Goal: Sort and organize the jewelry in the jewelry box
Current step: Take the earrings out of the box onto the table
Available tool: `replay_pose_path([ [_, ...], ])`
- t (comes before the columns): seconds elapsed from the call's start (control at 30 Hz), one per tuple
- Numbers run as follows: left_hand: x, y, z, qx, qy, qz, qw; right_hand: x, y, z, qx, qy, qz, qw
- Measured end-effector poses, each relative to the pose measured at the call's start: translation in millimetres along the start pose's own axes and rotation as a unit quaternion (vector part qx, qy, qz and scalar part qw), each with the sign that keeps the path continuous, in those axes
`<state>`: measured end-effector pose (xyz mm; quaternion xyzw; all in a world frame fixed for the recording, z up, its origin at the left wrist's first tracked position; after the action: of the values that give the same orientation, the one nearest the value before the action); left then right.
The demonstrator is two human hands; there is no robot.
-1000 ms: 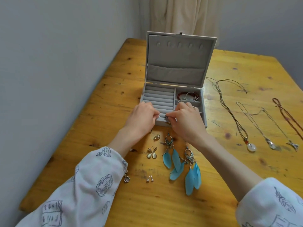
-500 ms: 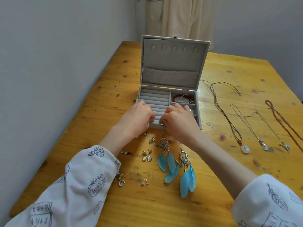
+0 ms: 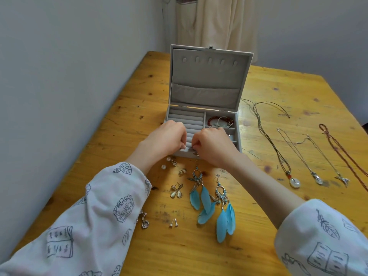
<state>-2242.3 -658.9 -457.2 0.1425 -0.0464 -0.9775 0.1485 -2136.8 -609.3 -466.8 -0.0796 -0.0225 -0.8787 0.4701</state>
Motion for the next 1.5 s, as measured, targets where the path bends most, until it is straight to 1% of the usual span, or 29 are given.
replay_pose_path([
  [0.23,1,-6,2,0.047,-0.009,-0.017,0.999,-5,-12,0,0.059,-0.045,-0.024,0.997],
  [0.5,3,-7,1,0.089,-0.054,-0.057,0.993,-2,-10,2,0.084,-0.036,0.005,0.996],
  [0.6,4,-3,3,0.085,-0.056,-0.063,0.993,-1,-10,3,0.091,-0.03,0.007,0.995],
  [0.7,2,3,8,0.058,-0.039,-0.067,0.995,0,-7,4,0.095,-0.046,-0.001,0.994],
  [0.77,-2,12,14,0.039,-0.022,-0.07,0.997,2,-1,9,0.093,-0.071,-0.016,0.993],
  [0.87,-10,39,22,0.015,0.024,-0.073,0.997,8,20,28,0.054,-0.135,-0.027,0.989],
  [0.93,-14,64,19,0.016,0.052,-0.075,0.996,15,48,34,0.037,-0.185,-0.026,0.982],
  [1.03,-20,101,1,0.034,0.062,-0.069,0.995,26,94,20,0.039,-0.206,-0.009,0.978],
  [1.17,-32,141,-30,0.04,0.028,-0.07,0.996,38,142,-4,0.035,-0.212,-0.014,0.976],
  [1.27,-39,163,-48,0.038,0.008,-0.075,0.996,48,167,-18,0.03,-0.171,0.0,0.985],
  [1.37,-43,171,-56,0.034,-0.005,-0.066,0.997,52,178,-32,0.028,-0.137,0.004,0.99],
  [1.5,-50,171,-56,0.032,-0.002,-0.067,0.997,49,177,-32,0.02,-0.139,0.005,0.99],
])
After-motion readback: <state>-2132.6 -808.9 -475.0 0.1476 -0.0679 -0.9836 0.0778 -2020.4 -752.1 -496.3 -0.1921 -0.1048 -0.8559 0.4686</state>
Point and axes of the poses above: each hand's wrist, its own y-axis away from the middle knuckle, its own z-axis out of the back of the hand, x = y × z, the point moved 3 cm from there along -y, towards the middle knuckle, and after that the axes turned 1 degree about -x, right-handed, at the moved point
